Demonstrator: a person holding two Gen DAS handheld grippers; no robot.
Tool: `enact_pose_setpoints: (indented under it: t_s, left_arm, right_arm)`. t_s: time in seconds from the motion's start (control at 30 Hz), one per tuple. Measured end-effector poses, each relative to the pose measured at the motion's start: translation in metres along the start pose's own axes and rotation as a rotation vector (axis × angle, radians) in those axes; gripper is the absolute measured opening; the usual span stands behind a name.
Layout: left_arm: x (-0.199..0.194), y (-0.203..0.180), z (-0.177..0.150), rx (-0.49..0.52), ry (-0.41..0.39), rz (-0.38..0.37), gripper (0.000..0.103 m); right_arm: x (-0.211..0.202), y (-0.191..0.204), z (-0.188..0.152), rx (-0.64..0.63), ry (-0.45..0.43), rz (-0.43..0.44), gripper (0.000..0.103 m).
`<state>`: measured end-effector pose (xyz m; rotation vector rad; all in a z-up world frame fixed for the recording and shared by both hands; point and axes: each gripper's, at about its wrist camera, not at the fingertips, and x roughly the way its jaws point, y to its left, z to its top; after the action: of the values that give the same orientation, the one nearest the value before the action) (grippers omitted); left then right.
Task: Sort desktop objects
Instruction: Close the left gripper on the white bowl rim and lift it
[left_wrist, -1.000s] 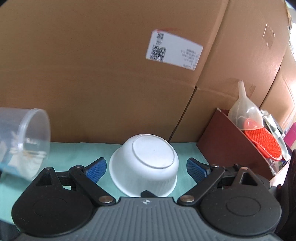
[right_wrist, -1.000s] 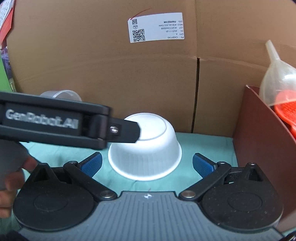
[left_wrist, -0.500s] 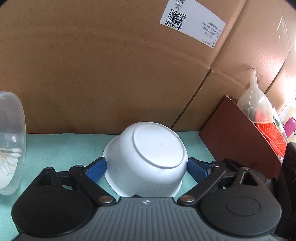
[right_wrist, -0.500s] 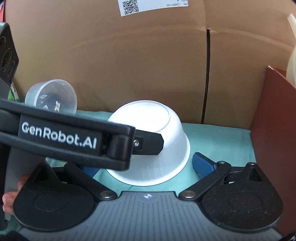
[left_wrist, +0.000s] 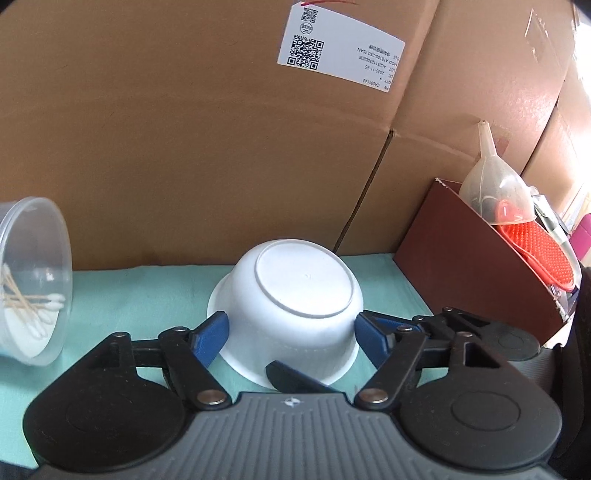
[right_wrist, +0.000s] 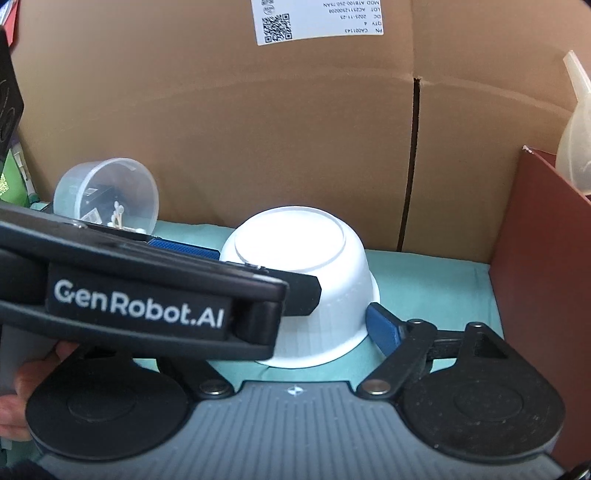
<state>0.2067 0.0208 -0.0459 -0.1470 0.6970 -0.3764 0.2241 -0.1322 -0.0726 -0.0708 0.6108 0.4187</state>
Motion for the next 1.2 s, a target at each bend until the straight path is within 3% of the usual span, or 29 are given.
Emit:
enact_pose_setpoints:
  t_s: [0.17,0.23,0.3,0.43,0.53,0.67,0.9,1.2]
  left_arm:
    - [0.001,0.008,0.003,-0.001,0.013,-0.012,0.075]
    - [0.005,0.013,0.005,0.000,0.013,-0.023,0.082]
    - [0.012,0.011,0.008,0.021,0.017,-0.033,0.089]
    - [0.023,0.016,0.013,0.035,0.036,-0.051,0.098]
    - [0.030,0.022,0.015,0.027,0.046,-0.072,0.103]
    - [0.031,0.024,0.014,0.042,0.033,-0.087,0.102]
    - [0.012,0.016,0.009,0.039,-0.012,-0.070,0.097]
    - [-0.028,-0.003,0.002,0.047,-0.053,-0.075,0.097]
  right_arm:
    - [-0.006,0.002,-0.001,0.007,-0.003,0.015,0.071]
    - [-0.005,-0.002,0.000,0.018,0.001,0.032,0.074]
    - [-0.002,-0.002,0.003,-0.002,0.002,0.035,0.085]
    - [0.008,0.003,0.008,-0.068,0.016,0.020,0.089]
    - [0.017,-0.005,0.012,-0.041,0.037,0.047,0.093]
    - [0.023,-0.008,0.013,-0.079,0.047,0.068,0.097]
    - [0.011,-0.007,0.011,-0.063,0.011,0.080,0.093]
    - [-0.033,0.006,0.005,-0.066,-0.047,0.074,0.093]
